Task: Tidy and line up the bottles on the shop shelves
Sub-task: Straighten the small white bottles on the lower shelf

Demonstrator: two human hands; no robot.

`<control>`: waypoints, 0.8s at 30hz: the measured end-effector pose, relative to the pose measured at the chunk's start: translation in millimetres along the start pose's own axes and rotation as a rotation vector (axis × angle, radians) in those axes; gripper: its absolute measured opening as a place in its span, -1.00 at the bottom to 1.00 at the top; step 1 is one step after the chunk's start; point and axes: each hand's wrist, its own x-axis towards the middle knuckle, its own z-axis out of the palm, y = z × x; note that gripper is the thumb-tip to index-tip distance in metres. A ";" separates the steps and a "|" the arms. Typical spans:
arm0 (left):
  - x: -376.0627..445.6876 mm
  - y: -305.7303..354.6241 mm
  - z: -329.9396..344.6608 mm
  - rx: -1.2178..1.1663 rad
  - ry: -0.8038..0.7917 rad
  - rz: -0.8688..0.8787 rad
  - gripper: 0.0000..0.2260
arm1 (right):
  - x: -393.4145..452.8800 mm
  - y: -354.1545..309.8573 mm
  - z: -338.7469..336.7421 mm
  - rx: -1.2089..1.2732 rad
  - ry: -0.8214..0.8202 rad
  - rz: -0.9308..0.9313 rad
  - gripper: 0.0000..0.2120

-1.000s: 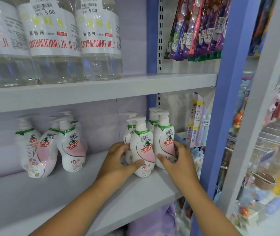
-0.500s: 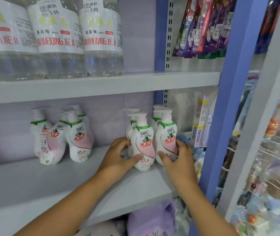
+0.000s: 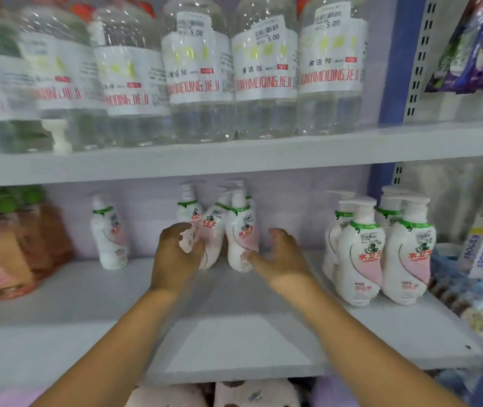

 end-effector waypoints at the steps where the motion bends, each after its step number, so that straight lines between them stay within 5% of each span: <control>1: 9.7 -5.4 -3.6 0.011 -0.055 0.006 -0.83 | 11.6 -4.9 11.2 0.006 -0.012 0.036 -0.35; 7: 59.0 -16.7 -1.9 0.408 -0.461 0.020 -0.58 | 38.8 -11.9 61.3 -0.231 0.129 0.038 -0.36; 11: 62.6 -18.9 2.1 0.363 -0.659 -0.009 -0.51 | 30.4 -14.4 57.8 -0.225 0.168 0.115 -0.42; 17: 30.4 -22.4 10.8 0.372 -0.575 0.108 -0.58 | -32.6 -9.4 23.4 -0.331 0.286 0.199 -0.45; 21: -2.3 -7.0 36.7 -0.029 -0.697 0.036 -0.52 | -83.2 5.7 -2.9 -0.432 0.502 0.139 -0.44; 24: -21.4 13.3 63.3 -0.100 -0.713 0.088 -0.61 | -97.5 16.3 -18.0 -0.517 0.620 0.106 -0.41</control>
